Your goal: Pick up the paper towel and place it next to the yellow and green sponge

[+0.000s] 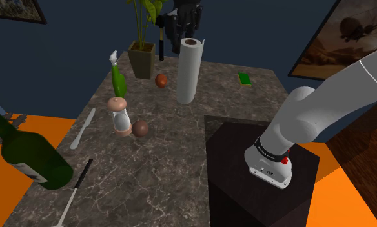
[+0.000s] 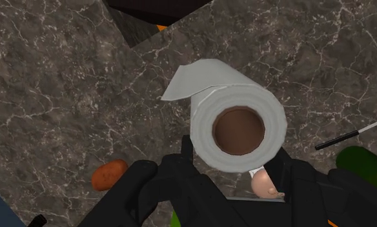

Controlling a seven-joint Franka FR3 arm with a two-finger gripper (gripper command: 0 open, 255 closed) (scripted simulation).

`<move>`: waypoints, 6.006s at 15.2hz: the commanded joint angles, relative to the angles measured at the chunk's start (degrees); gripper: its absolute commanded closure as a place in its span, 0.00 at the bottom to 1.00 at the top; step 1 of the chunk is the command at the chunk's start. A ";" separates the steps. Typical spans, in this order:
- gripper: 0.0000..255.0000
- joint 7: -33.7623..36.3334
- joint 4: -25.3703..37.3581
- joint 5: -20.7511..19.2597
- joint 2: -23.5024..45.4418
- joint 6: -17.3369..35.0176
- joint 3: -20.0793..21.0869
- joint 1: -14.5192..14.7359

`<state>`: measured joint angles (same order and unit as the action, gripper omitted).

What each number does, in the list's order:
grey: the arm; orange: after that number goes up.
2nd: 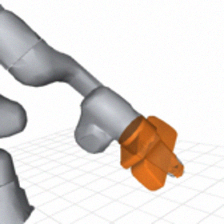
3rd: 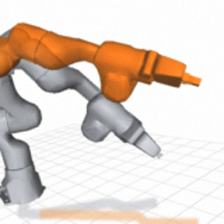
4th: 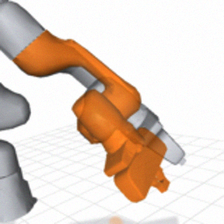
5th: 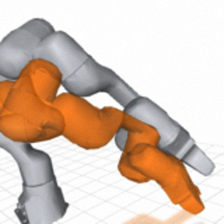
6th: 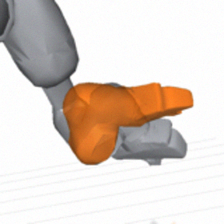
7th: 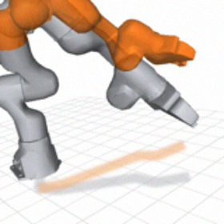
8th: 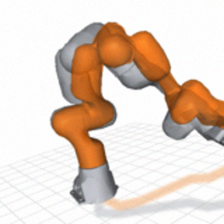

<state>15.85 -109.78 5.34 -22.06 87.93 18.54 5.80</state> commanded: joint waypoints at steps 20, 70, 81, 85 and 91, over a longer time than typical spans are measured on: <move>1.00 -12.97 6.88 -3.44 -1.73 -9.06 -9.74 -4.01; 1.00 -57.92 9.18 -9.68 14.92 6.93 -41.56 -18.00; 1.00 -57.43 -0.07 -10.09 14.18 15.47 -41.69 -18.15; 1.00 -57.37 -3.00 -10.11 14.33 18.54 -41.81 -18.22; 1.00 -57.39 -7.01 -10.01 14.95 23.13 -42.03 -18.32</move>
<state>-41.48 -116.35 -4.78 -7.43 110.29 -23.43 -12.50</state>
